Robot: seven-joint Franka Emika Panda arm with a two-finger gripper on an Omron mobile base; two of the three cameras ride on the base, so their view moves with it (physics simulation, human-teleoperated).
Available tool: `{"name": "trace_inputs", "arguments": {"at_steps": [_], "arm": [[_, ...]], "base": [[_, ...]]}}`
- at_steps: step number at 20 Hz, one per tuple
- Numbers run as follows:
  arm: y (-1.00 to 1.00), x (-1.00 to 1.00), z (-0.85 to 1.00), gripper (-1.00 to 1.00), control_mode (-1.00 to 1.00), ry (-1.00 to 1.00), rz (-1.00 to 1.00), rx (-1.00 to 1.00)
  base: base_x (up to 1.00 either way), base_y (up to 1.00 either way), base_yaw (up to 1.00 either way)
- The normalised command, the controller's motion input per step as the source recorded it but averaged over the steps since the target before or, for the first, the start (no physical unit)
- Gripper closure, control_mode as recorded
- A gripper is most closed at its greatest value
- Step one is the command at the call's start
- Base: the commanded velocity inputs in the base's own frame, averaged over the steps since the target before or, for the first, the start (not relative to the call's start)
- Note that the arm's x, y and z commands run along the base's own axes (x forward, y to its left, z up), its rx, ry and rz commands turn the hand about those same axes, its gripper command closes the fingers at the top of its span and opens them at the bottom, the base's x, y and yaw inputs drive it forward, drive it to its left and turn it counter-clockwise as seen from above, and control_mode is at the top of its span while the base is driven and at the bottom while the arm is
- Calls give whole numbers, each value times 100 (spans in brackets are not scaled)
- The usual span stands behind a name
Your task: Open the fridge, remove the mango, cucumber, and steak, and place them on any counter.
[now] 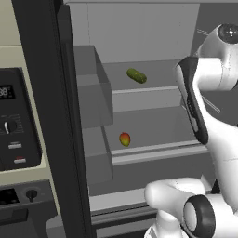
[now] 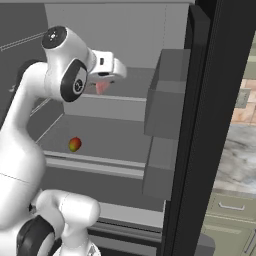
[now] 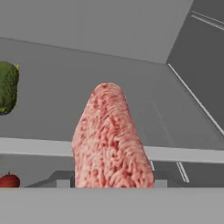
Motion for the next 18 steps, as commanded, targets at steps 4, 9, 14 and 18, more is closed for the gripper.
{"name": "trace_inputs", "arguments": {"at_steps": [4,9,14,18], "arm": [[82,-98,11,100,-100,0,9,-11],[53,-83,5,100,-100,0,14,-5],[30,-74,4,100,-100,0,14,0],[37,-53,0,100,-100,0,18,0]], "base": [[0,0,0],[0,0,0],[0,0,0],[0,0,0]]}}
